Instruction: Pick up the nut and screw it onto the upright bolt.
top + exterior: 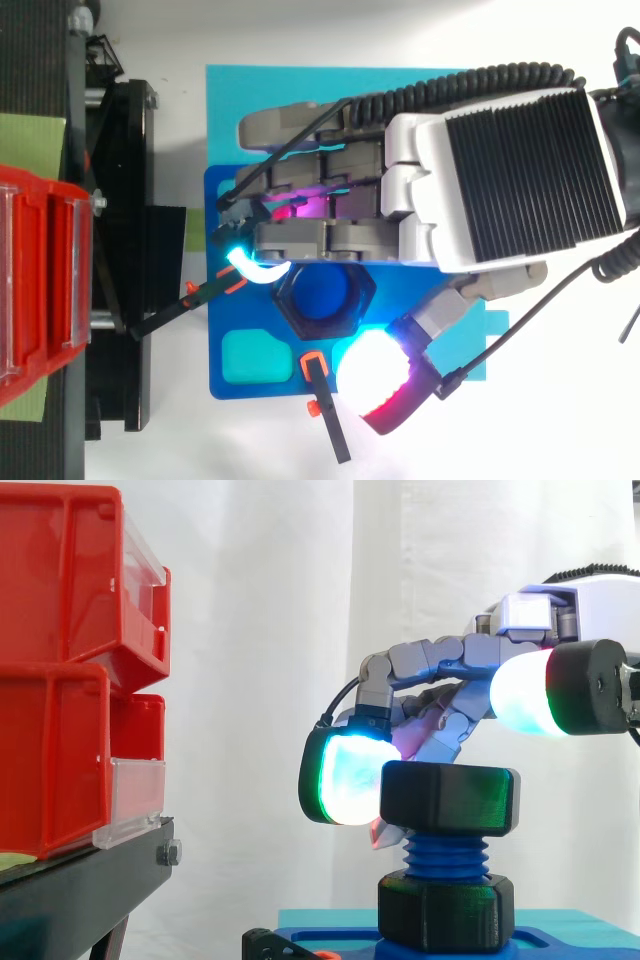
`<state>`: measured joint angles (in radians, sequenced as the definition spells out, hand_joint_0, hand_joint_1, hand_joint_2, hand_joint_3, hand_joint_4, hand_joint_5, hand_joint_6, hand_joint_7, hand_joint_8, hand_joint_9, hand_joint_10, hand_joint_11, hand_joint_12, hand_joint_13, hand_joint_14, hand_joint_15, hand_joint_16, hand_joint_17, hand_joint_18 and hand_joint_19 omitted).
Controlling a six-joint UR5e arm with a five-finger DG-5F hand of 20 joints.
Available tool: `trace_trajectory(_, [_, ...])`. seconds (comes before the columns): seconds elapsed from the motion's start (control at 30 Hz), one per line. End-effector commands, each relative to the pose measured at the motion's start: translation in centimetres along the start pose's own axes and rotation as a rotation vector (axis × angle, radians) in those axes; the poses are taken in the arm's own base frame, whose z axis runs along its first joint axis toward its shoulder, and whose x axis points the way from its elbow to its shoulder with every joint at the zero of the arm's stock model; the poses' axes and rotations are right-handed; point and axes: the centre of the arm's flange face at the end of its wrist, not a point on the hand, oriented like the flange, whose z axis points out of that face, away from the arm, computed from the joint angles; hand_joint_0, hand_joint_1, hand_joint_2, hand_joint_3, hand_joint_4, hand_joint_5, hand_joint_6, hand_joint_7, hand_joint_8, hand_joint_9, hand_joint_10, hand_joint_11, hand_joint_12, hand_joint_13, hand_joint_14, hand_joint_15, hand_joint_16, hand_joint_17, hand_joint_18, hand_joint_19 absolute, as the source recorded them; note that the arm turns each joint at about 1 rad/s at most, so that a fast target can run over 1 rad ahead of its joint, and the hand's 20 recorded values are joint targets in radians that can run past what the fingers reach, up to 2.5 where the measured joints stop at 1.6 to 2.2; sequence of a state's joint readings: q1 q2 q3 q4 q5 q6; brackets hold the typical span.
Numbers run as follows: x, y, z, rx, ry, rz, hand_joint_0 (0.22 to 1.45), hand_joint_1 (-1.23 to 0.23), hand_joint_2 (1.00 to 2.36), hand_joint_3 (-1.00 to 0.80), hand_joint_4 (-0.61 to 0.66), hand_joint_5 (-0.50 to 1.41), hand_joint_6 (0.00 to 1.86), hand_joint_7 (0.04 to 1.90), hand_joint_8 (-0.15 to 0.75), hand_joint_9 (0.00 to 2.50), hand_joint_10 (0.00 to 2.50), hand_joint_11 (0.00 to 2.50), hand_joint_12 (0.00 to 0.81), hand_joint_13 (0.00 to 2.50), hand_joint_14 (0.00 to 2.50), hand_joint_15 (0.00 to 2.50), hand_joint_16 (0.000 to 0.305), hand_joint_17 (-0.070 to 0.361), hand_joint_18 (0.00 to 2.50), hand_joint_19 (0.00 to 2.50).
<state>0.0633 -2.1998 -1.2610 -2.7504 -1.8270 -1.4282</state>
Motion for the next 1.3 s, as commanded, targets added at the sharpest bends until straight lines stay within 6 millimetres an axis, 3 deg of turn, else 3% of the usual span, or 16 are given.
trace_trajectory(0.0, [-0.1, -0.4, -0.2, -0.007, 0.001, -0.001, 0.55, -0.19, 1.00, -0.50, 0.14, 0.03, 0.54, 1.47, 0.262, 1.00, 0.00, 0.00, 0.190, 0.68, 0.00, 0.00, 0.013, 0.030, 0.33, 0.00])
trace_trajectory(0.2, [-0.2, -0.8, -0.4, -0.011, -0.001, -0.002, 0.55, -0.18, 1.00, -0.50, 0.13, 0.04, 0.59, 1.36, 0.262, 1.08, 0.00, 0.00, 0.178, 0.73, 0.00, 0.00, 0.012, 0.026, 0.38, 0.00])
trace_trajectory(0.37, [-0.2, -1.1, -0.6, -0.022, -0.002, -0.003, 0.55, -0.19, 1.00, -0.50, 0.09, 0.04, 0.66, 1.19, 0.256, 1.29, 0.00, 0.00, 0.152, 0.88, 0.00, 0.00, 0.008, 0.019, 0.52, 0.00])
trace_trajectory(0.53, [-0.7, -1.5, -0.7, -0.033, -0.005, -0.005, 0.55, -0.20, 1.00, -0.50, 0.07, 0.05, 0.69, 1.14, 0.256, 1.46, 0.00, 0.00, 0.132, 1.01, 0.00, 0.00, 0.005, 0.012, 0.65, 0.00])
trace_trajectory(1.0, [-2.2, -4.4, -2.3, -0.037, 0.012, -0.033, 0.55, -0.21, 1.00, -0.50, 0.07, 0.06, 0.68, 1.13, 0.247, 1.75, 0.01, 0.20, 0.115, 1.18, 0.00, 0.00, 0.002, 0.005, 0.82, 0.00])
trace_trajectory(1.27, [-3.6, -5.6, -2.6, -0.042, -0.001, -0.040, 0.55, -0.22, 1.00, -0.50, 0.06, 0.06, 0.68, 1.14, 0.250, 1.80, 0.01, 0.26, 0.121, 1.24, 0.00, 0.00, 0.002, 0.004, 0.87, 0.01])
